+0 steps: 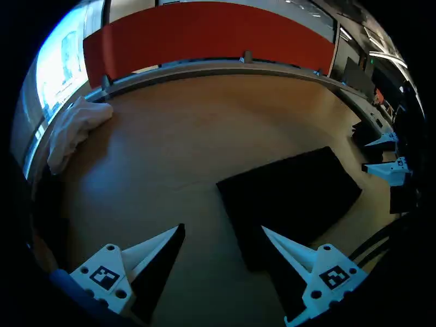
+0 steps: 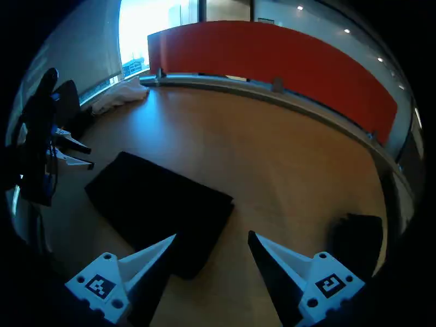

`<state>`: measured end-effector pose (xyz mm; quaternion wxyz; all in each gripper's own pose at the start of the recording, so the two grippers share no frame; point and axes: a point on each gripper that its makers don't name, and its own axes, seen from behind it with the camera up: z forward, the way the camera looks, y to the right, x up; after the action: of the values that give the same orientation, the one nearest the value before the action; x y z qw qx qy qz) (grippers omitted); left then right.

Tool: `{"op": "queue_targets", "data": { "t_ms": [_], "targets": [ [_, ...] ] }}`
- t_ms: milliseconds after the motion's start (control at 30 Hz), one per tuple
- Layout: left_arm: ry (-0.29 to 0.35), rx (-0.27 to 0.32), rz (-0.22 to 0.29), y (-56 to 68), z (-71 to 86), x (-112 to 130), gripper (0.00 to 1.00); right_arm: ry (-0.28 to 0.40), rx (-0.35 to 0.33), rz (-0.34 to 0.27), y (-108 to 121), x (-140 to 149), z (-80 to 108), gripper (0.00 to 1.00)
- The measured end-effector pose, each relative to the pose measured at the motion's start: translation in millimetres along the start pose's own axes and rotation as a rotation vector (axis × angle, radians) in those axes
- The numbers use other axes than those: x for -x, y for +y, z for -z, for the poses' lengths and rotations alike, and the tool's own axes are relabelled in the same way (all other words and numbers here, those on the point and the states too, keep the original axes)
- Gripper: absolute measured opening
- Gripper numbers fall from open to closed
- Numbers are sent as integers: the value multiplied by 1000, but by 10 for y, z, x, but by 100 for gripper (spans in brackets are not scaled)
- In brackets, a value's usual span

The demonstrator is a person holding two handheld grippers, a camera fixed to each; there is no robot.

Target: Fold towel

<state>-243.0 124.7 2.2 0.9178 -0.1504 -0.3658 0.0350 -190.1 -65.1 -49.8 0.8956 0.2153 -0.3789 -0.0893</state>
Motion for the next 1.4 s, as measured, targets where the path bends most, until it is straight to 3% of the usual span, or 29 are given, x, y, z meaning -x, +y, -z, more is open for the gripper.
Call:
{"op": "queue_targets", "data": {
  "t_ms": [300, 500, 1100, 1400],
  "targets": [
    [-10, -2, 34, 63, 150, 254, 93, 4, 0, -1, -63, 146, 203, 92],
    [-7, -14, 53, 44, 205, 303, 93, 2, -4, 2, -77, 180, 230, 92],
    [-2, -85, 155, -207, 522, 595, 93, -18, -61, 64, -226, 235, 140, 92],
    [-8, -112, 169, -329, 665, 728, 93, -48, -89, 96, -289, 361, 55, 91]
  ]
}}
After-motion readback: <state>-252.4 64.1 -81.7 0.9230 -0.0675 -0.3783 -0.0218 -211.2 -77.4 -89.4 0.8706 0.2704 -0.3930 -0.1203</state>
